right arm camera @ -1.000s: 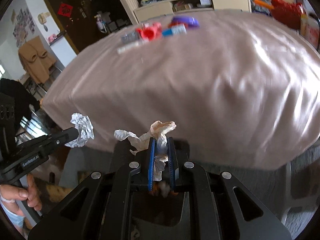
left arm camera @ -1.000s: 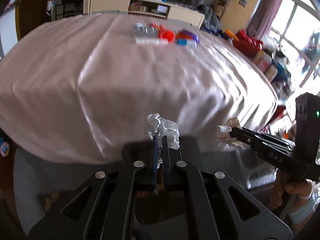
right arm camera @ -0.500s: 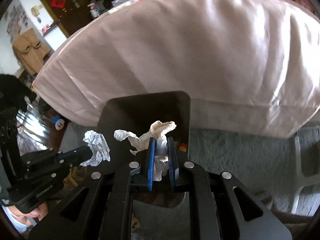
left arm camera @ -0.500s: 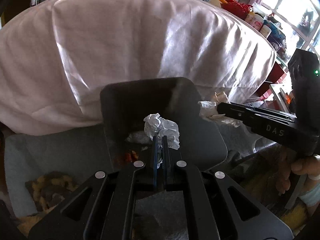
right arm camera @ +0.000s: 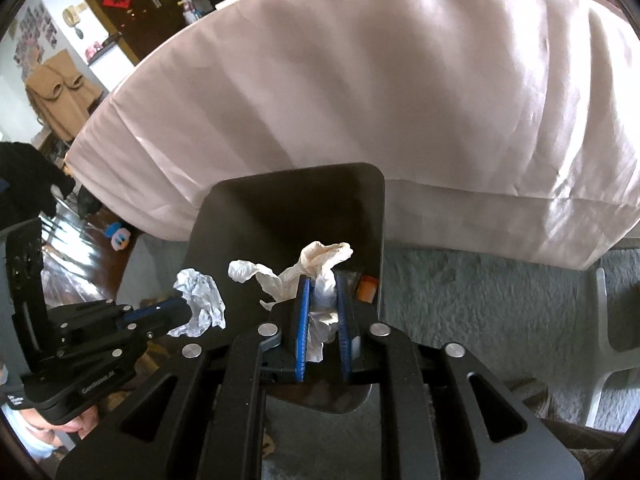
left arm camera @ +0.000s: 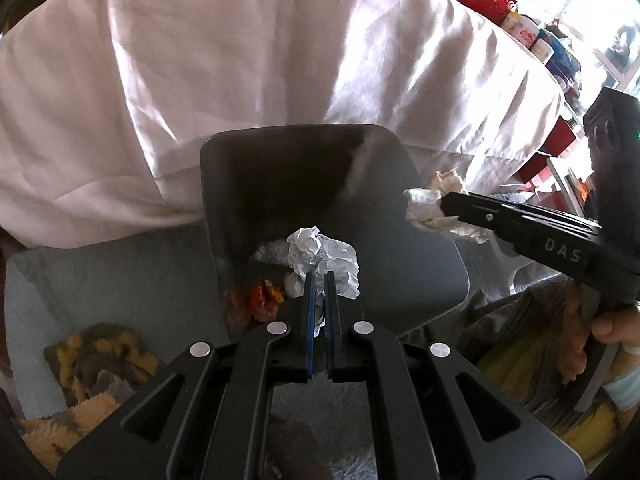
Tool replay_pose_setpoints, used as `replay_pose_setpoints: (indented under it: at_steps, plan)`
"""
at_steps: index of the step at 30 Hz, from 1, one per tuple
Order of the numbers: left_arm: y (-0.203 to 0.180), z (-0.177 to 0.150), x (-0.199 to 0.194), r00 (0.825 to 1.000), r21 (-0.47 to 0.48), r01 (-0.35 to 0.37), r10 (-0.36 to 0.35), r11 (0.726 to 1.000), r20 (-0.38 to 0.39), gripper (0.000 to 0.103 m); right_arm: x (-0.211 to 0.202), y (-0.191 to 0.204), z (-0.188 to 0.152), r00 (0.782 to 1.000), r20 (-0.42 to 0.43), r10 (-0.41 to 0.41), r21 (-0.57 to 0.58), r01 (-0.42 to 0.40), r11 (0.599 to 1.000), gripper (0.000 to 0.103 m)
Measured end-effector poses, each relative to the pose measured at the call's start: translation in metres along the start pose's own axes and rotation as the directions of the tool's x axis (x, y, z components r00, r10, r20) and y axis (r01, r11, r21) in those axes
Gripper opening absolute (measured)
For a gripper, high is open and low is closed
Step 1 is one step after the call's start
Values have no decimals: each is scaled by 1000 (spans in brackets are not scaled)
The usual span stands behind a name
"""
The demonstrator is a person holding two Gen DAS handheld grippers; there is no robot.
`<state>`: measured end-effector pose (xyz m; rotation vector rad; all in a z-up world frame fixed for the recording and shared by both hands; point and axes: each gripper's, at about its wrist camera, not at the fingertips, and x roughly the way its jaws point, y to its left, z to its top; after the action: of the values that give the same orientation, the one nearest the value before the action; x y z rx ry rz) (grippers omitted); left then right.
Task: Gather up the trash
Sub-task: 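Carry the foil and tissue over the black bin and open both tools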
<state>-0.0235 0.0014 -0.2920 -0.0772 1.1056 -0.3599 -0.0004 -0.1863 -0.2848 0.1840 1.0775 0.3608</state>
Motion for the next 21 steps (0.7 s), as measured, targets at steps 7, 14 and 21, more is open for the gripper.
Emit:
replay_pose_setpoints:
  at_steps: [7, 14, 21]
  plan:
    - [2, 1, 1, 1000, -13, -7, 7, 1000, -2, 20, 1, -4, 3, 1000, 0, -2, 24, 2, 1000, 24]
    - [6, 3, -3, 1000, -39, 2, -1, 999, 18, 35, -2, -9, 3, 1000, 11, 10, 51, -10, 999, 50]
    - [12, 6, -13, 998, -64, -41, 45, 997, 52, 70, -17, -13, 6, 994, 84, -77, 75, 71, 995, 95]
